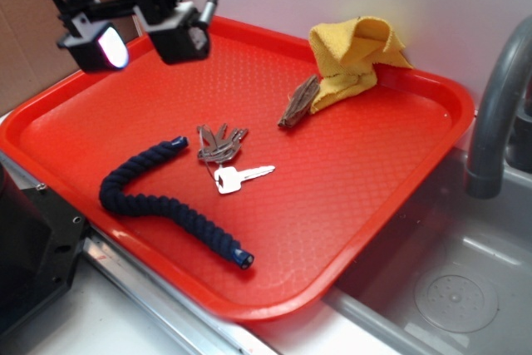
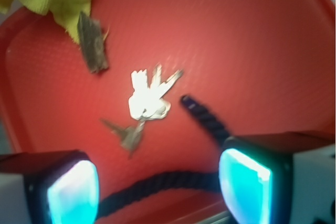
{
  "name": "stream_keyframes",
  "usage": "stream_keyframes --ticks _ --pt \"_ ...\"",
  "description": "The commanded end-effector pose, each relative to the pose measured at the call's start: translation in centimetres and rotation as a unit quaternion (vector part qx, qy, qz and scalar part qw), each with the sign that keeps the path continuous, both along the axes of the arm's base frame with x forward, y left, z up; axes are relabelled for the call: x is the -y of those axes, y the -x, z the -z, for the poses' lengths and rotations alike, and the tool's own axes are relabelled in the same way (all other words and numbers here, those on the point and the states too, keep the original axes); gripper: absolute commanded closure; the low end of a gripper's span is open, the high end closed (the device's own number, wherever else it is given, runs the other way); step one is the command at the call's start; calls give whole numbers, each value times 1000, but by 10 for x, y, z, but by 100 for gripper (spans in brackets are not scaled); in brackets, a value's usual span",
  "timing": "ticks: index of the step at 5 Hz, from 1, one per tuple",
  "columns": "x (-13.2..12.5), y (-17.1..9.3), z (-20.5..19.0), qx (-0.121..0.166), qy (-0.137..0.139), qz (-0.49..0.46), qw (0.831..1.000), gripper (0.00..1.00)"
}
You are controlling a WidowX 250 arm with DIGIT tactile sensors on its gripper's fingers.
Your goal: Grab the silver keys.
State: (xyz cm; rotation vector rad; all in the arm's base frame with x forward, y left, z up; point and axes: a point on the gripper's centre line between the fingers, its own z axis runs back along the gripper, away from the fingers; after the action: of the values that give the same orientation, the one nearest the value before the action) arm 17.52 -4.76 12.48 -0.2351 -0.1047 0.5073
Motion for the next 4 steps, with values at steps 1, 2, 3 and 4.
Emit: stream_keyframes --ticks 1,2,3,4 --pt "2 -6 -6 12 3 -7 1000 0" --pt "9 -32 32 -50 54 -41 996 0" --pt "18 -48 76 -101 -1 -68 993 0" --pt "27 -38 84 -132 40 -92 986 0"
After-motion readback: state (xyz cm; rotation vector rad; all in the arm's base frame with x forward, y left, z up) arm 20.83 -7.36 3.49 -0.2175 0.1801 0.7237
